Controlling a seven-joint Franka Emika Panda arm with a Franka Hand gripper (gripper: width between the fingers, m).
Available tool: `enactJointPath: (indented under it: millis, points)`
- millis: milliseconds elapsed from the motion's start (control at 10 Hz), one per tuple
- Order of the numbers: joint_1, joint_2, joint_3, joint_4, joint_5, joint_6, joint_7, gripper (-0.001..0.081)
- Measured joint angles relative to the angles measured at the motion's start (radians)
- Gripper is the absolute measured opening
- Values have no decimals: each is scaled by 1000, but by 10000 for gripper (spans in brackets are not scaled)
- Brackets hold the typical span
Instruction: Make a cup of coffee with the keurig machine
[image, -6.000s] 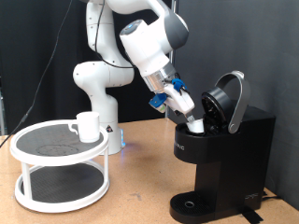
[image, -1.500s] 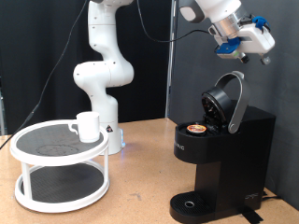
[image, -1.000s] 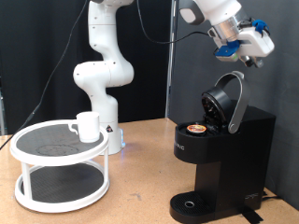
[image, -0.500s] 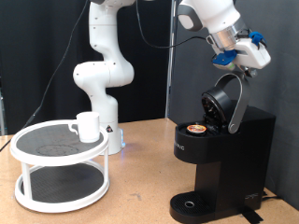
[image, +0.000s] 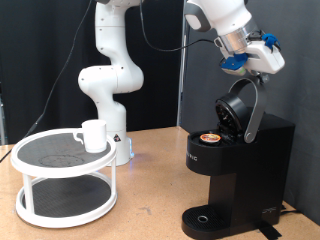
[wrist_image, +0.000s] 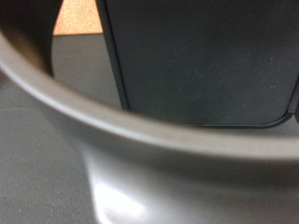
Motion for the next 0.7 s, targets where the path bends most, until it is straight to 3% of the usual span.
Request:
enactJointPath:
  millis: [400, 700]
  points:
    - [-31, -14, -24, -15, -15, -21, -7, 0]
    - [-62, -26, -58, -37, -11, -26, -81, 0]
